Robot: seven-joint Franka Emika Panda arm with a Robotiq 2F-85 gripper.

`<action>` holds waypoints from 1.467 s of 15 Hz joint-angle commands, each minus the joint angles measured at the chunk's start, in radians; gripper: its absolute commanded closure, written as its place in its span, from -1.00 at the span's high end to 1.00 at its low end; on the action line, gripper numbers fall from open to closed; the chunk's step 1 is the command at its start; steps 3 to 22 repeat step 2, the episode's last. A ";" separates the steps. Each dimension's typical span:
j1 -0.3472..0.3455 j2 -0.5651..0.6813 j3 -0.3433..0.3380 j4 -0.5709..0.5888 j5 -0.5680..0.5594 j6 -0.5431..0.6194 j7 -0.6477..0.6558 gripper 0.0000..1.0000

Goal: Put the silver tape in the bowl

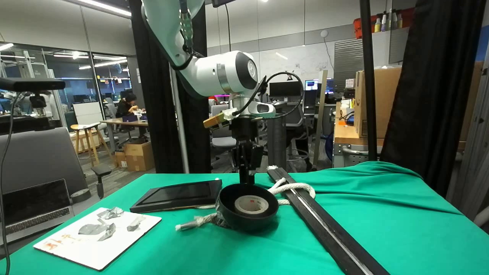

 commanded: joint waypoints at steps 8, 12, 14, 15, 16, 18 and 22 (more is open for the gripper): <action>-0.005 0.000 0.006 0.002 -0.002 -0.002 0.001 -0.20; -0.005 0.000 0.006 0.002 -0.002 -0.002 0.001 -0.20; -0.005 0.000 0.006 0.002 -0.002 -0.002 0.001 -0.20; -0.005 0.000 0.006 0.002 -0.002 -0.002 0.001 -0.20; -0.005 0.000 0.006 0.002 -0.002 -0.002 0.001 -0.20; -0.005 0.000 0.006 0.002 -0.002 -0.002 0.001 -0.20; -0.005 0.000 0.006 0.002 -0.002 -0.002 0.001 -0.20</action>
